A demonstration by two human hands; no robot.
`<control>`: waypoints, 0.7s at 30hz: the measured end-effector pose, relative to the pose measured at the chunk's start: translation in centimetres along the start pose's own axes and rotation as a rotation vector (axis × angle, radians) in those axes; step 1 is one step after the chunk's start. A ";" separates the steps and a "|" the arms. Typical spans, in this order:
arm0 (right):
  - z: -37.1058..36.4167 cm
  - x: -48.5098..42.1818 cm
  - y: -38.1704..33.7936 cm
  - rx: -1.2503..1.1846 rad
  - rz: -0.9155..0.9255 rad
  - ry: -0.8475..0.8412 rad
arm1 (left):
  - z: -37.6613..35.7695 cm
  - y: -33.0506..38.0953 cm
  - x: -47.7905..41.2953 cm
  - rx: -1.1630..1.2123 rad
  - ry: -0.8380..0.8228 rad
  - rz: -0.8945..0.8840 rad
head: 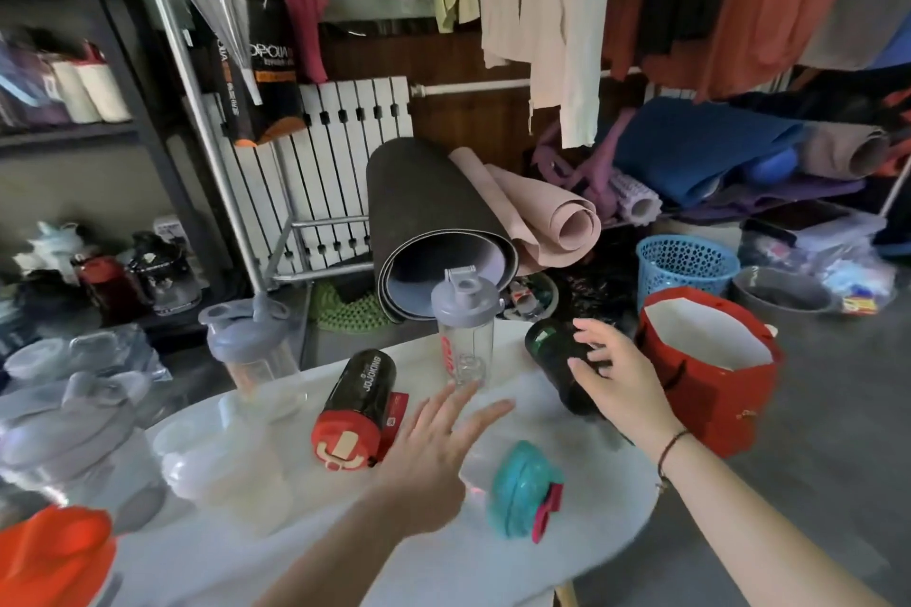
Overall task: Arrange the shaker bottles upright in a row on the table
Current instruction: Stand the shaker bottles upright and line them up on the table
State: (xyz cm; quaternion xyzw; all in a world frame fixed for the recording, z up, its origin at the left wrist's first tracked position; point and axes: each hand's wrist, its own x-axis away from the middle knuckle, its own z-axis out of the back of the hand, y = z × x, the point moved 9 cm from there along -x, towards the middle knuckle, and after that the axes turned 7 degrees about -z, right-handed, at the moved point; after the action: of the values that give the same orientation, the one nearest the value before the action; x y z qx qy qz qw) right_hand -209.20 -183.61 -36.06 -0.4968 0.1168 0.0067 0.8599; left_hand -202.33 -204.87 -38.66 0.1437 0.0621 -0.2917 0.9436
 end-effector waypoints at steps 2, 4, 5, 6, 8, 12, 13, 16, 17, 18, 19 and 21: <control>-1.4 -1.1 0.6 0.053 -0.038 -0.074 | 2.1 -1.2 -1.0 0.072 0.103 0.069; -4.5 -1.8 0.8 0.050 -0.096 -0.233 | 2.5 -2.6 -1.1 0.115 0.121 0.114; -6.3 -2.1 0.7 0.036 -0.126 -0.311 | 1.6 -2.7 -0.9 0.105 0.043 0.084; -8.0 -2.5 0.6 0.038 -0.144 -0.371 | 0.0 -2.5 -0.5 0.082 -0.077 0.042; -11.0 -3.5 0.0 0.056 -0.166 -0.430 | -2.9 -2.0 0.7 -0.014 -0.275 -0.006; -14.5 -5.7 -1.9 -0.141 -0.188 -0.323 | -3.6 -1.6 1.3 -0.179 -0.204 0.017; -14.9 -6.1 -2.2 -0.208 -0.191 -0.274 | -3.4 -1.5 1.4 -0.200 -0.166 0.018; -15.1 -7.1 -2.1 -0.276 -0.203 -0.141 | -2.8 -1.2 1.8 -0.225 -0.065 0.005; -15.0 -7.4 -1.9 -0.249 -0.202 -0.129 | -2.7 -1.1 2.0 -0.226 -0.052 -0.001; -14.7 -7.6 -1.8 -0.212 -0.198 -0.142 | -2.7 -1.1 2.1 -0.231 -0.048 -0.006; -14.4 -7.6 -1.6 -0.176 -0.193 -0.170 | -2.6 -1.1 2.2 -0.235 -0.040 -0.016; -13.2 -7.2 -0.9 -0.116 -0.180 -0.217 | -2.4 -1.0 2.6 -0.240 -0.004 -0.040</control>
State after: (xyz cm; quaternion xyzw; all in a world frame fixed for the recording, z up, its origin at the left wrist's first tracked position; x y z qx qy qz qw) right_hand -218.64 -194.59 -40.07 -0.5506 -0.0222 -0.0099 0.8344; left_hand -200.79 -206.30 -41.72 0.0280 0.0975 -0.3014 0.9481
